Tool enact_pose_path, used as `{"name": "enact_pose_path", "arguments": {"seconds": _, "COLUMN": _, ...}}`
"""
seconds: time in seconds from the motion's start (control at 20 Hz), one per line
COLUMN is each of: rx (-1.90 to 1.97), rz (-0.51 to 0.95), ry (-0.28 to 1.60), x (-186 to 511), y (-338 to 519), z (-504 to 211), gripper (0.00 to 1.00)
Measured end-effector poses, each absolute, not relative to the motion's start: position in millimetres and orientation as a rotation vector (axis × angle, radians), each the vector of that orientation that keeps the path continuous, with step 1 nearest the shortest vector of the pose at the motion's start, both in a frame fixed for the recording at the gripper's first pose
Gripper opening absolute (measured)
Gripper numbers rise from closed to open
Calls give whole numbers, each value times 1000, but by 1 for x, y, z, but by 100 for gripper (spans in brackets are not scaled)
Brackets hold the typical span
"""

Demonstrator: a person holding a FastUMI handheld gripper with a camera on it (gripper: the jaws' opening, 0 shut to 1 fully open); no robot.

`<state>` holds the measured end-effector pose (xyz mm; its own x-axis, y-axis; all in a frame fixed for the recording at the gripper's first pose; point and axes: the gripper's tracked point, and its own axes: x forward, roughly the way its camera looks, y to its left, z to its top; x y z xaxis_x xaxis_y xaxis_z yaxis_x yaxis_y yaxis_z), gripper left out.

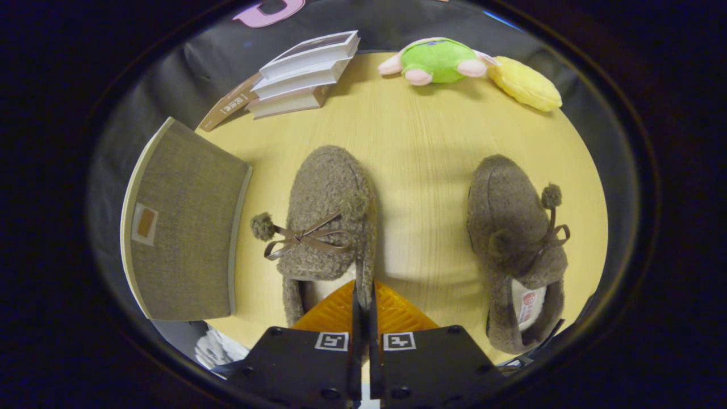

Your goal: Open the storage box then place both shoes into the box .Put the left shoe in first, then the right shoe, with the right side of both shoes facing outward in a uniform manner.

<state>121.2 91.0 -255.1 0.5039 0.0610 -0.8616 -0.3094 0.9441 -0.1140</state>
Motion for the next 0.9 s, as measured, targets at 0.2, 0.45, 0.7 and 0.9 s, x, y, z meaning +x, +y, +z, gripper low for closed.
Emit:
{"name": "enact_pose_path", "arguments": {"seconds": 0.2, "rx": -179, "rz": 260, "ry": 1010, "x": 119, "y": 102, "z": -251, "gripper": 8}}
{"name": "enact_pose_path", "arguments": {"seconds": 0.45, "rx": -5, "rz": 277, "ry": 1041, "x": 112, "y": 118, "z": -241, "gripper": 4}}
{"name": "enact_pose_path", "arguments": {"seconds": 0.7, "rx": 109, "rz": 349, "ry": 1023, "x": 85, "y": 143, "z": -198, "gripper": 4}}
{"name": "enact_pose_path", "arguments": {"seconds": 0.9, "rx": 180, "rz": 437, "ry": 998, "x": 59, "y": 177, "z": -148, "gripper": 4}}
